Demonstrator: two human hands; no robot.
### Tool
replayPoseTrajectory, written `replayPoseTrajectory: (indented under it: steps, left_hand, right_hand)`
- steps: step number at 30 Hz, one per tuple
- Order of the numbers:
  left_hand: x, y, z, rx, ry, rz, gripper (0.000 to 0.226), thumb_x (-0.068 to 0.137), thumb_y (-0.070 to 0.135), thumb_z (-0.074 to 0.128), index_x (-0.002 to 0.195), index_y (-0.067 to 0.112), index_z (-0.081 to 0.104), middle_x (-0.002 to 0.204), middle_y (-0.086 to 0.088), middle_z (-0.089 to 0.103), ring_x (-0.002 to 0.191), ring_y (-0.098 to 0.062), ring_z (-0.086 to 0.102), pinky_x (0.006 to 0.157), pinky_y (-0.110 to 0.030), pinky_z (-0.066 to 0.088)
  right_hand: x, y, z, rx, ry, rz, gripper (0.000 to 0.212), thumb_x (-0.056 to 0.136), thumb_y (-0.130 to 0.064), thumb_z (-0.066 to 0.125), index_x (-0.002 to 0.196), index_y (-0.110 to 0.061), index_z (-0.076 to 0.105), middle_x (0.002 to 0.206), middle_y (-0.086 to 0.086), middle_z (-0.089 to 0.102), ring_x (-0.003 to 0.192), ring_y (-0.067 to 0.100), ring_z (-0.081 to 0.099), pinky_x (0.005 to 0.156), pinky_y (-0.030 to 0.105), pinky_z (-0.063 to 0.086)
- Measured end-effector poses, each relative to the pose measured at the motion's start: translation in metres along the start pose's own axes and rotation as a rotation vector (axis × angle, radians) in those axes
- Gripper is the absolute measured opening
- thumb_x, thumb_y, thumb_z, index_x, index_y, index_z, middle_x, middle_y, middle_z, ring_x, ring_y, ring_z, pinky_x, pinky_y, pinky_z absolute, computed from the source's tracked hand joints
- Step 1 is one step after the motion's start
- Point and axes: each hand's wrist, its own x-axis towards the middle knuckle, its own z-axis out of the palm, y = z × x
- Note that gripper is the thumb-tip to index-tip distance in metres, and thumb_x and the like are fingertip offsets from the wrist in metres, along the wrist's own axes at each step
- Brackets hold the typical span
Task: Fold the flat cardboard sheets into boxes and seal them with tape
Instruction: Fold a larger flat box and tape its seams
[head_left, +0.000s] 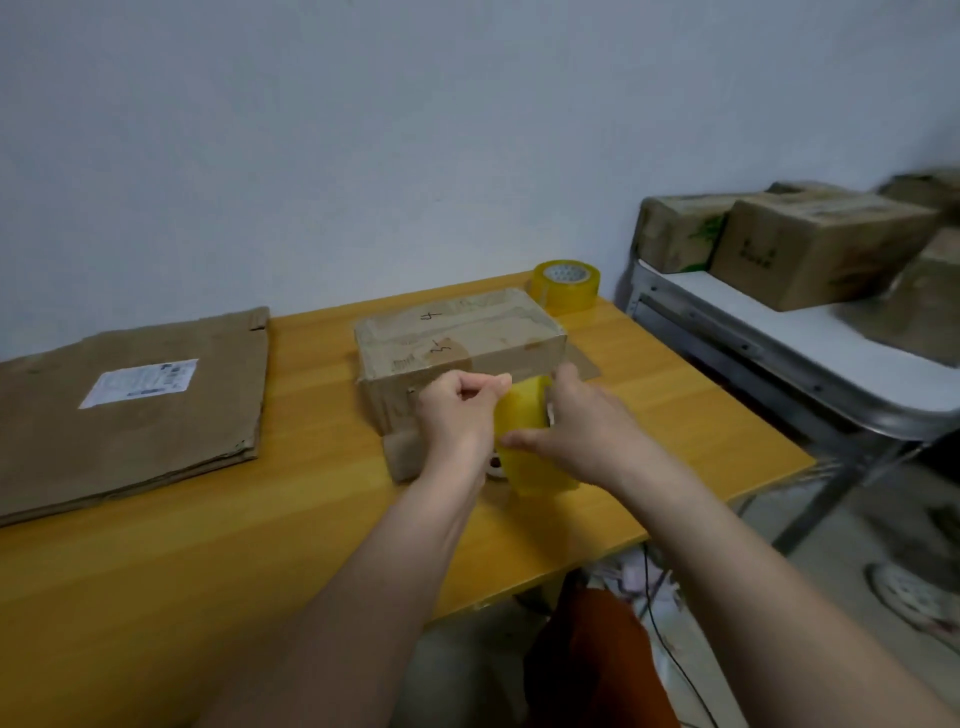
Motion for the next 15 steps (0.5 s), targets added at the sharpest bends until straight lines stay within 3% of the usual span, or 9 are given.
replayPoseTrajectory:
  steps: [4,7,9,12,15]
  left_hand:
    - [0.001,-0.01,0.029,-0.036,-0.076,0.033,0.017,0.078,0.019,0.078,0.067,0.014,0.067,0.089,0.01,0.065,0.093,-0.014,0.064,0.078,-0.028,0.051]
    - [0.009,-0.022,0.026,0.359,-0.165,0.238,0.025,0.079,0.03,0.077,0.066,0.009,0.07,0.106,0.002,0.061,0.099,-0.007,0.054,0.081,-0.02,0.037]
    - [0.018,-0.023,0.017,0.506,-0.205,0.367,0.03,0.089,0.033,0.066,0.067,0.013,0.07,0.11,-0.002,0.064,0.1,-0.01,0.054,0.08,-0.021,0.034]
    - [0.048,-0.014,-0.002,0.725,-0.175,0.531,0.03,0.101,0.025,0.044,0.105,0.012,0.07,0.128,-0.004,0.058,0.118,-0.019,0.051,0.094,-0.026,0.036]
    - [0.088,-0.004,-0.024,1.066,-0.16,0.499,0.038,0.102,0.022,0.036,0.139,0.015,0.045,0.146,-0.004,0.043,0.138,-0.023,0.035,0.117,-0.041,0.021]
  right_hand:
    - [0.004,0.029,0.0,-0.064,0.134,-0.083,0.076,0.084,-0.024,0.07,0.143,-0.016,0.022,0.123,0.011,0.059,0.113,0.033,0.054,0.075,0.036,0.039]
    - [0.012,0.053,0.002,-0.319,0.233,-0.076,0.061,0.086,-0.012,0.064,0.135,-0.016,0.027,0.108,0.01,0.063,0.096,0.032,0.06,0.064,0.034,0.036]
    - [0.017,0.066,0.006,-0.414,0.171,-0.04,0.045,0.088,-0.008,0.06,0.123,-0.015,0.033,0.105,0.01,0.062,0.093,0.031,0.06,0.061,0.034,0.034]
    - [0.023,0.082,0.014,-0.508,0.012,0.03,0.028,0.091,-0.006,0.051,0.116,-0.013,0.041,0.115,0.01,0.059,0.105,0.03,0.057,0.067,0.033,0.038]
    - [0.031,0.079,0.02,-0.641,0.087,0.036,0.025,0.095,-0.019,0.05,0.12,-0.013,0.051,0.124,0.009,0.05,0.118,0.028,0.046,0.087,0.033,0.041]
